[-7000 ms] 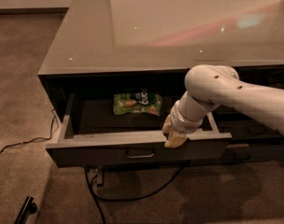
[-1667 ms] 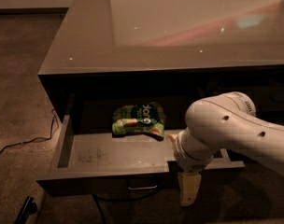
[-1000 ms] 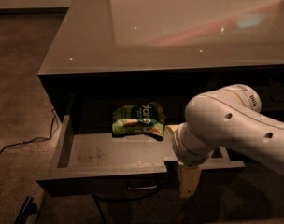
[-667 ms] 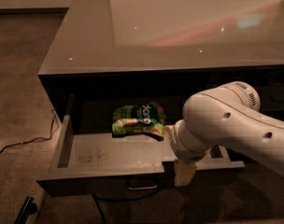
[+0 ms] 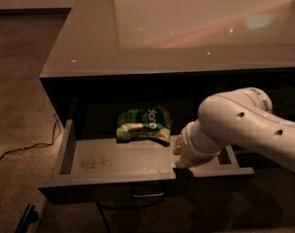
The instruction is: Open top drawer
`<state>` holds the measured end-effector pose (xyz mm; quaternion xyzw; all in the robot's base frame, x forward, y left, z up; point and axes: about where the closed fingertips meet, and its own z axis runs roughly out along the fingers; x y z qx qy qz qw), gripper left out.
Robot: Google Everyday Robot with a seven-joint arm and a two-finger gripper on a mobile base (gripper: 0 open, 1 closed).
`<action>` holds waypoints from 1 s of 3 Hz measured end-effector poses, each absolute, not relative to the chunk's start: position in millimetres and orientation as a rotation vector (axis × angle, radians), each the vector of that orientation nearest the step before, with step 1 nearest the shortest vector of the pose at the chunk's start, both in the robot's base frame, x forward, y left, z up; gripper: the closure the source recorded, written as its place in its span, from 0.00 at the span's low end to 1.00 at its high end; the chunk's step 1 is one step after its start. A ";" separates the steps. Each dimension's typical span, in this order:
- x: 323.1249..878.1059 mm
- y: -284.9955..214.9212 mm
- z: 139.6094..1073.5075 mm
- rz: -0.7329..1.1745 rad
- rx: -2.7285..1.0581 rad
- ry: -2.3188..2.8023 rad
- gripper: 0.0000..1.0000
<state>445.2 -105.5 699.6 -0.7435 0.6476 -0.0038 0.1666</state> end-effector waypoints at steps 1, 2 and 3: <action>457.7 -116.5 685.2 0.030 -2.078 1.880 0.86; 470.1 -131.6 669.0 0.089 -2.028 1.926 1.00; 477.3 -141.6 651.4 0.158 -1.997 1.961 1.00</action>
Offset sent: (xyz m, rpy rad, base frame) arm 0.0426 -0.0466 -0.0523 0.1123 0.1023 -0.1284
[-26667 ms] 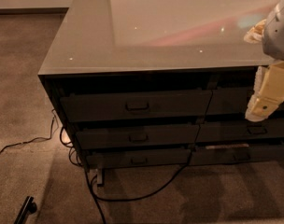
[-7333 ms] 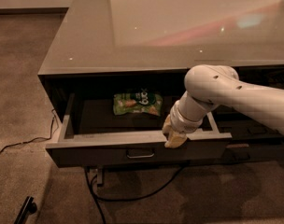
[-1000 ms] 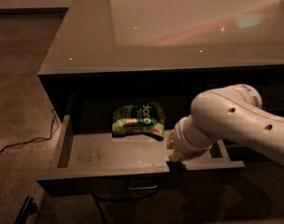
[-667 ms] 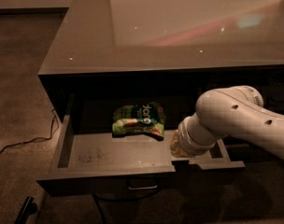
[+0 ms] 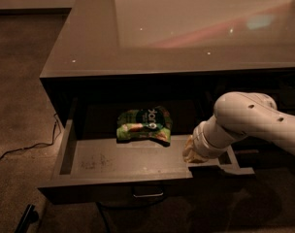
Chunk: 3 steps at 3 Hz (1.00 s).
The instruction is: Open top drawer
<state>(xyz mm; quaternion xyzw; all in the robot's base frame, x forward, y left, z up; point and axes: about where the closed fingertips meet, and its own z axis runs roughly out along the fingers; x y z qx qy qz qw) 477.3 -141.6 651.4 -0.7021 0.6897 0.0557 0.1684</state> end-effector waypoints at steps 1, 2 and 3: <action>478.0 -144.9 639.4 0.213 -1.986 1.977 1.00; 466.3 -139.9 632.6 0.252 -2.000 1.970 1.00; 450.1 -136.5 629.2 0.273 -2.022 1.971 1.00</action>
Offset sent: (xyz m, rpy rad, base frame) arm -0.0256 0.0072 -0.0261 0.0488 0.0834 0.0261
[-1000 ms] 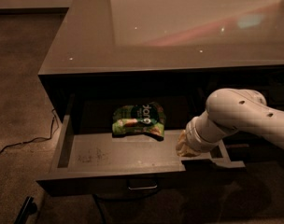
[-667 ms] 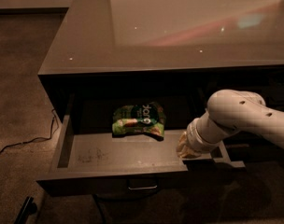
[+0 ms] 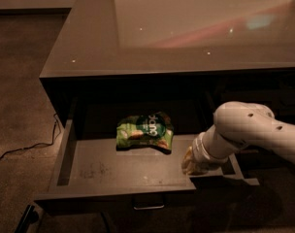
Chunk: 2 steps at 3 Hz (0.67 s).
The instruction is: Open top drawer
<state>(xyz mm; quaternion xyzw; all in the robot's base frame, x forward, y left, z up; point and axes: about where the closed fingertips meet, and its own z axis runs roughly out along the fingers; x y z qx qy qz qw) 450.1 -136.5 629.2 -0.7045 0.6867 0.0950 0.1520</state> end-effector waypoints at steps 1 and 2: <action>430.0 -134.9 630.8 0.274 -2.052 1.971 1.00; 413.3 -135.8 629.5 0.290 -2.064 1.980 1.00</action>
Offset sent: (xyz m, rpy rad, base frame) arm -0.0558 -0.0009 -0.0014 -0.0257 0.0522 0.0233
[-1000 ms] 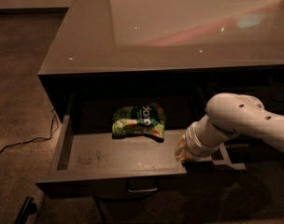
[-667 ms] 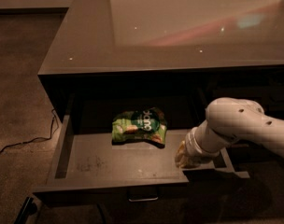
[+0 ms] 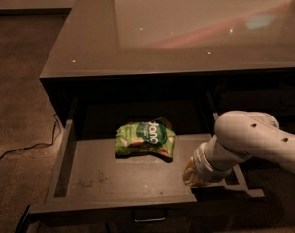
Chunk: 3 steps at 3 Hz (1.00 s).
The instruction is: Open top drawer
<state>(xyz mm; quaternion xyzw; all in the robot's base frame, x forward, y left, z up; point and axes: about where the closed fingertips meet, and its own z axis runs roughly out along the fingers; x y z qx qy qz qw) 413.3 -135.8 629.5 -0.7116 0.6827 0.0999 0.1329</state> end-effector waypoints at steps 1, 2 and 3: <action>399.6 -141.9 628.0 0.304 -2.058 2.005 1.00; 399.5 -142.0 628.0 0.304 -2.058 2.006 0.81; 399.5 -142.0 628.0 0.304 -2.058 2.006 0.58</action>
Offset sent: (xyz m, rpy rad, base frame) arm -0.0123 -0.0055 -0.0013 -0.0037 0.0167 -0.0114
